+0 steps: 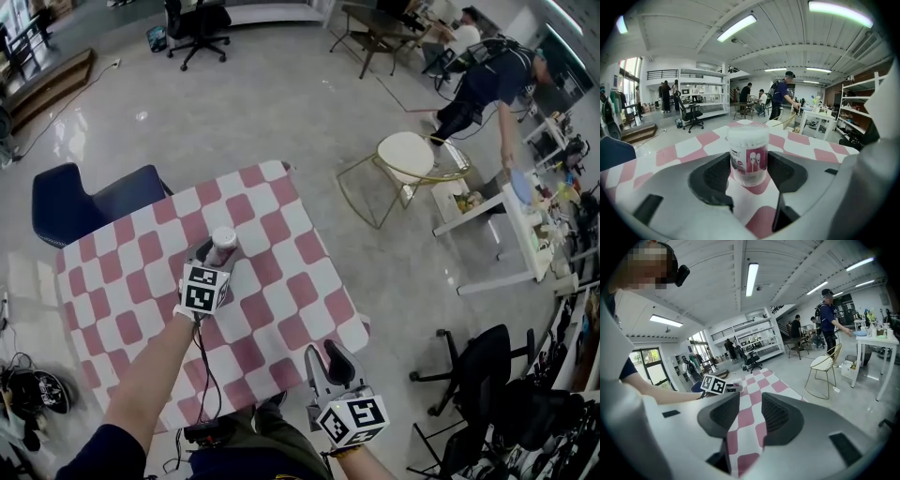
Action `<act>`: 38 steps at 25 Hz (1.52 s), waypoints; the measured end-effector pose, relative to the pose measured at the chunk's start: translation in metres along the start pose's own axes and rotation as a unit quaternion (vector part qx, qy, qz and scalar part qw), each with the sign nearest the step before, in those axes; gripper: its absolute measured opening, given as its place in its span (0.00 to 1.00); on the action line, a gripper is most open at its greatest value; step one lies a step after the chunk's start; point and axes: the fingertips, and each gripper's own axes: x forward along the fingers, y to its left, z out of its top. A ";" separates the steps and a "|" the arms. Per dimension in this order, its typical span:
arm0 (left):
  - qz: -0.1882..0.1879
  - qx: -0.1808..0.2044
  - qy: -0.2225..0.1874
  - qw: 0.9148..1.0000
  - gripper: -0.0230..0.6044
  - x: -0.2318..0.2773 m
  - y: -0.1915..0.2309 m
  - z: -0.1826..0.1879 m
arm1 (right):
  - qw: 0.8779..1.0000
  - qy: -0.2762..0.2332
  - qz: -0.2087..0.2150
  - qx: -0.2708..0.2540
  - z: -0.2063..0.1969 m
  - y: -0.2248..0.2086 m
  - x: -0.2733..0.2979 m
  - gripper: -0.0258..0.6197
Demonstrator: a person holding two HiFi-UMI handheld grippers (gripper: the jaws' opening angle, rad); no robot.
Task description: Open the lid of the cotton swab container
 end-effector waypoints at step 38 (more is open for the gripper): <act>-0.089 0.158 -0.153 0.972 0.43 -0.318 -0.194 0.099 | 0.941 -0.065 0.265 -0.199 0.119 0.179 -0.087 0.26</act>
